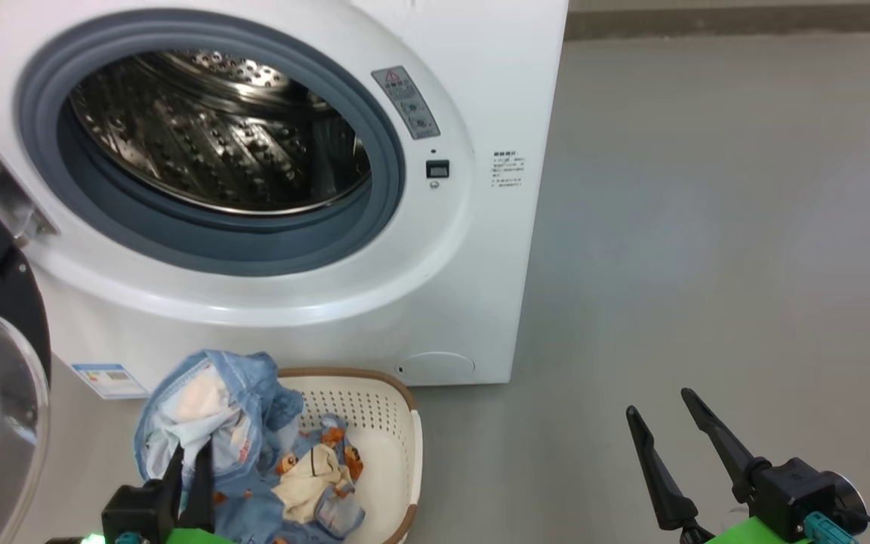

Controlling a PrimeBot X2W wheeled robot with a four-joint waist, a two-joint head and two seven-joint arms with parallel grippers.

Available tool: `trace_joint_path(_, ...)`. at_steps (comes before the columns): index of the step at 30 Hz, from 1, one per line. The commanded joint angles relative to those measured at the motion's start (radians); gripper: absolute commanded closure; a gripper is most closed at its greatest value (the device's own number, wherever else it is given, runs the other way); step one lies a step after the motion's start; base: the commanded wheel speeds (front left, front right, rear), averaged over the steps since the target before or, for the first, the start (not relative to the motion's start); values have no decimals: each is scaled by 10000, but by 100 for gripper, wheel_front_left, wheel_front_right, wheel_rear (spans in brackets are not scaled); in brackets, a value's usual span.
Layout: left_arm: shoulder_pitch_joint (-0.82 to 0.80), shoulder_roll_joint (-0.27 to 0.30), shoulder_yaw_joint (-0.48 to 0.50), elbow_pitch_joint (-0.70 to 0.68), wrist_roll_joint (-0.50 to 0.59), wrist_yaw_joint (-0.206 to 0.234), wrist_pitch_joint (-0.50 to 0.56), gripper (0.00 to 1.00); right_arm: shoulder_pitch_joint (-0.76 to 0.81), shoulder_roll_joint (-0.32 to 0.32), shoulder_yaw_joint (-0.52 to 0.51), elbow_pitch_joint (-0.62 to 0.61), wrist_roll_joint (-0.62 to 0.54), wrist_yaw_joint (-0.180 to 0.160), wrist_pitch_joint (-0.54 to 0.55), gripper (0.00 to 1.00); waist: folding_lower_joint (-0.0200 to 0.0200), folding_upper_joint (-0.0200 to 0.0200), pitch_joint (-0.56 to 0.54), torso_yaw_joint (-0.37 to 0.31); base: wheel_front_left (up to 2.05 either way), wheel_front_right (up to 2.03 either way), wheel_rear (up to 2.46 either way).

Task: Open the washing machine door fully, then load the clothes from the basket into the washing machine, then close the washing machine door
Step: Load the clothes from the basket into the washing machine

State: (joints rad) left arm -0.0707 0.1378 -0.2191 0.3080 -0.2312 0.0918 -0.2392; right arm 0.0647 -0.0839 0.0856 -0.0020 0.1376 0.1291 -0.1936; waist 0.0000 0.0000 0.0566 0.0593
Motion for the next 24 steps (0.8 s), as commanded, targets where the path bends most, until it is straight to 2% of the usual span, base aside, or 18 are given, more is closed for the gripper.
trace_joint_path(1,-100,247,316,-415,79,92,-3,100,-62,-23,255,-312,-40,16,28,0,0,0,-262,54,0,0,0)
trace_joint_path(14,730,464,178,-2326,140,436,749,100,370,134,258,-733,-107,16,264,0,0,0,-693,-89,0,0,0)
trace_joint_path(24,933,526,168,-2596,16,554,937,100,430,201,246,-752,-127,16,300,0,0,0,-769,-100,0,0,0)
